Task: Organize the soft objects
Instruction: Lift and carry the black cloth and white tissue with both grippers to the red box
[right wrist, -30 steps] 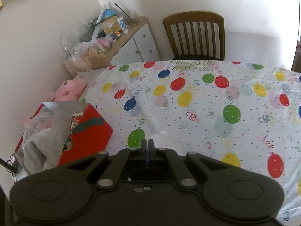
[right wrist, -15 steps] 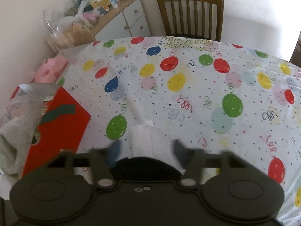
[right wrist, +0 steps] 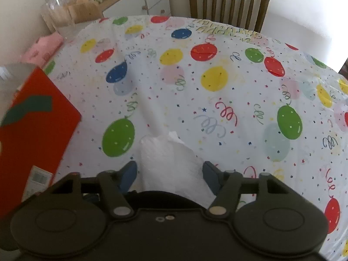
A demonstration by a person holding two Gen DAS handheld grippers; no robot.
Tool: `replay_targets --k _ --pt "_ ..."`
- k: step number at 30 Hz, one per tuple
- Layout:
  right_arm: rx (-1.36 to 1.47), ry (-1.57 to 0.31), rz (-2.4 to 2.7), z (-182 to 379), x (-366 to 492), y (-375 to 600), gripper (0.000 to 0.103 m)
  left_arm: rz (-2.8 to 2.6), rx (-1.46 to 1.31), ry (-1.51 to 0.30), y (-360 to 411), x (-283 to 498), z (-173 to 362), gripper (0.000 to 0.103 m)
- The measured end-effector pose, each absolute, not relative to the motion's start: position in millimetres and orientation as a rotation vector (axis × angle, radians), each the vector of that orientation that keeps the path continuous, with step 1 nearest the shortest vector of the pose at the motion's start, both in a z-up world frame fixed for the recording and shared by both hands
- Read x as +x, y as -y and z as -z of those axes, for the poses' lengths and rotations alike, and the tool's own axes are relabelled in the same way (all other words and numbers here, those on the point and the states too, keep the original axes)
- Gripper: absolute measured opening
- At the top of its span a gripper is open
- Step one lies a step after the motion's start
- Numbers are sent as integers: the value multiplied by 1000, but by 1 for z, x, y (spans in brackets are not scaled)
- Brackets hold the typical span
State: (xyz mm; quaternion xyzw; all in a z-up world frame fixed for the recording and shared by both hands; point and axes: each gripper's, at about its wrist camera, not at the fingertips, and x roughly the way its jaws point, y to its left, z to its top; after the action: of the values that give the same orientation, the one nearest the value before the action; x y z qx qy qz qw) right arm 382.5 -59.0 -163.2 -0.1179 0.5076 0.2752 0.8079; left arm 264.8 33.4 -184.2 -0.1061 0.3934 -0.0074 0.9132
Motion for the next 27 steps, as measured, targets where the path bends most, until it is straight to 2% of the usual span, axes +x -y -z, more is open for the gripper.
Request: replay_targets --k 1,3,5,6,7,10,12,13,14,17,27 --pt "-263 -1078 -589 163 381 58 60 19 -209 -808 -31 264 185 87" --pt "-313 -1059 -594 163 377 55 50 25 -200 -801 -29 263 185 81" --pt "-318 -1054 -599 162 376 55 45 26 -171 -791 -24 263 184 69" --pt "-315 -1053 -597 162 376 56 41 21 -153 -785 -21 262 183 66" --pt "-315 -1051 -595 162 376 57 38 15 -137 -779 -19 261 183 59" --pt "-322 -1046 -601 161 373 58 23 8 -116 -766 -14 259 179 31" --pt "-322 -1046 -603 159 371 60 17 3 -108 -762 -10 256 175 26" --pt "-321 -1042 -601 158 370 61 15 4 -110 -760 -10 255 174 18" --pt "-321 -1037 -602 156 369 63 14 5 -111 -757 -10 253 172 14" --pt "-298 -1022 -619 146 364 71 10 4 -113 -749 -12 247 167 11" --pt "-128 -974 -673 99 348 106 8 51 -195 -695 -26 212 136 8"
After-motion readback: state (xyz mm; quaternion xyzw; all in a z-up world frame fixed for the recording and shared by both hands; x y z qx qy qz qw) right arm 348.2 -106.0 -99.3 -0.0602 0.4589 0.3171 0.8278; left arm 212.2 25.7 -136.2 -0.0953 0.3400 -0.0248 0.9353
